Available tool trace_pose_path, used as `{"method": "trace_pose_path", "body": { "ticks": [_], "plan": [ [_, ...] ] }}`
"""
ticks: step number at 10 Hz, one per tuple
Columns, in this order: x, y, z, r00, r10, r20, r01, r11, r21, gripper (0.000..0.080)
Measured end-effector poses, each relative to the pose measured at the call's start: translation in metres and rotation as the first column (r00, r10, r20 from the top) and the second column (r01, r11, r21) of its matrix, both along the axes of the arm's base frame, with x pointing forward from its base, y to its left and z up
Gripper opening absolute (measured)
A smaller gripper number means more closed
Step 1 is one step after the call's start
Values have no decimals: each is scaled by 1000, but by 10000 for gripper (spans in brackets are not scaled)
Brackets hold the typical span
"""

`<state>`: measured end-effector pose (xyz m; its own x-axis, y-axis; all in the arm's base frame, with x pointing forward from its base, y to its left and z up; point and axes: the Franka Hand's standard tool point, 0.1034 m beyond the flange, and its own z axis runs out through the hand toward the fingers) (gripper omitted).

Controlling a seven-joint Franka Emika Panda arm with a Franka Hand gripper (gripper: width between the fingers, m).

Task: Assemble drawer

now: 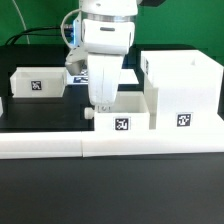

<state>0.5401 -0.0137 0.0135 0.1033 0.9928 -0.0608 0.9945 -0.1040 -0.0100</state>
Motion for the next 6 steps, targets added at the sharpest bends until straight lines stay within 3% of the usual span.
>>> {"method": "trace_pose_path", "body": {
  "ticks": [6],
  "plan": [
    [-1, 1, -1, 1000, 7, -4, -7, 1000, -3, 74]
  ]
}}
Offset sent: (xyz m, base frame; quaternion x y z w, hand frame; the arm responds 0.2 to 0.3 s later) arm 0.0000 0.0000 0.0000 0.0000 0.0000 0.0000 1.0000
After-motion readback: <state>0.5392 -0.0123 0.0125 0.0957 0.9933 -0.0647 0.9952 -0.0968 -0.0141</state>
